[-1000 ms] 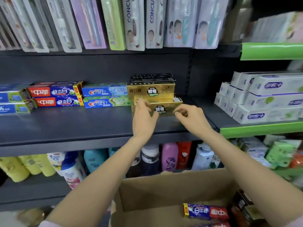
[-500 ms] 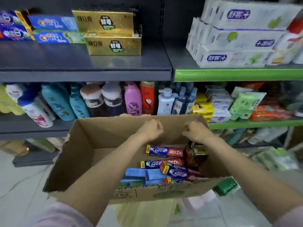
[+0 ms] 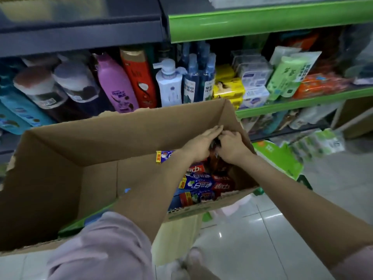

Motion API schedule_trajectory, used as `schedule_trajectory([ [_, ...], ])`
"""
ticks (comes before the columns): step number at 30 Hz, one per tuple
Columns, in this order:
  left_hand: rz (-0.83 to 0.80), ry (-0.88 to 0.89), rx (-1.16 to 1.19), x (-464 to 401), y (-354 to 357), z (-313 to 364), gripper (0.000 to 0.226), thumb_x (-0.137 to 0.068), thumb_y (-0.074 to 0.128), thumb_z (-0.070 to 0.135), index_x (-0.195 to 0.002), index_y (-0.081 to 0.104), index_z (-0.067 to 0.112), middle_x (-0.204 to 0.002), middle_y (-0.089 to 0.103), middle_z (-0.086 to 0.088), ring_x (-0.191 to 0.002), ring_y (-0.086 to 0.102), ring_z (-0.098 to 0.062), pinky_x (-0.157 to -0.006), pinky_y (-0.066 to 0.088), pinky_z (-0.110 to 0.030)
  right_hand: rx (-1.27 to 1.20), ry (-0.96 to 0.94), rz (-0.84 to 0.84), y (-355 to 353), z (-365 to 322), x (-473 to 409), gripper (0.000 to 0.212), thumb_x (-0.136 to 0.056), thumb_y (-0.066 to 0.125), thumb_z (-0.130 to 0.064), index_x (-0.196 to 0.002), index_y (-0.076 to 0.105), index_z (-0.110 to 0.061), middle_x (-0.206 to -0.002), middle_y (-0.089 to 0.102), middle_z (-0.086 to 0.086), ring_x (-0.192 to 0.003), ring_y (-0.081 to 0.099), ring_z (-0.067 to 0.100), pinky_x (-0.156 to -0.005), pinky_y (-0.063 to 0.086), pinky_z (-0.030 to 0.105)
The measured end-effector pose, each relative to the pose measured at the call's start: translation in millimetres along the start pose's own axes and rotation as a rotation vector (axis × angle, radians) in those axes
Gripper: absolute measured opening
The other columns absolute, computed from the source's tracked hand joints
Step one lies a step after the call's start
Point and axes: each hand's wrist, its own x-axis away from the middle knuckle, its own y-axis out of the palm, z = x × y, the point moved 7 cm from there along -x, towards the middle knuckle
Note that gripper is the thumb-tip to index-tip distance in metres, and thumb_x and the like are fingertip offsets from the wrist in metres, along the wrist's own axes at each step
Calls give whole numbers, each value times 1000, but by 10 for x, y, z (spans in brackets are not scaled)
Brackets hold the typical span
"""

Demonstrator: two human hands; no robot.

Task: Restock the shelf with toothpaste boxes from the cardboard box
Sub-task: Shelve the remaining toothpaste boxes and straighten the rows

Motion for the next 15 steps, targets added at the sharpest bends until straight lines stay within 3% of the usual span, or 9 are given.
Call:
schedule_trajectory([
  [3, 111, -28, -342, 16, -80, -104, 87, -86, 54, 0, -152, 6, 27, -154, 20, -1, -135, 32, -25, -104, 34, -44, -72, -4, -53, 74, -36, 50, 75, -87, 61, -23, -149, 19, -16, -154, 17, 12, -141, 16, 34, -114, 15, 41],
  [5, 161, -66, -438, 86, -124, -196, 87, -86, 57, 3, -152, 7, 30, -144, 27, -8, -130, 35, -27, -100, 35, -42, -44, 28, -155, 119, -78, 120, 85, -85, 65, -15, -149, 10, -31, -152, 10, 19, -140, 11, 41, -113, 19, 48],
  [7, 191, -121, -459, 157, -150, -316, 84, -85, 58, 2, -151, 14, 30, -136, 31, -10, -126, 36, -28, -98, 36, -41, 130, 10, -200, 124, -137, 181, 89, -87, 59, -8, -147, 2, -40, -146, 17, 24, -136, 17, 42, -110, 25, 47],
  [11, 251, -142, -501, 190, -176, -378, 76, -80, 61, -5, -143, 30, 24, -132, 33, -13, -125, 36, -29, -97, 37, -41, 402, -144, -10, 52, -316, 187, 86, -86, 59, -7, -149, 3, -27, -134, 46, 18, -127, 36, 33, -105, 32, 38],
  [13, 248, -111, -492, 213, -200, -404, 68, -81, 63, 1, -140, 34, 21, -137, 32, -12, -127, 35, -28, -98, 37, -41, 357, -139, 47, 22, -354, 163, 73, -83, 61, -6, -142, 19, -14, -129, 53, 15, -124, 42, 31, -101, 35, 40],
  [15, 280, -89, -403, 296, -302, -483, 56, -85, 66, 20, -135, 42, 17, -140, 33, -8, -126, 37, -26, -99, 38, -41, 221, -101, 82, -96, -348, 159, 55, -80, 64, -7, -128, 36, -10, -123, 55, 13, -119, 47, 31, -96, 38, 44],
])
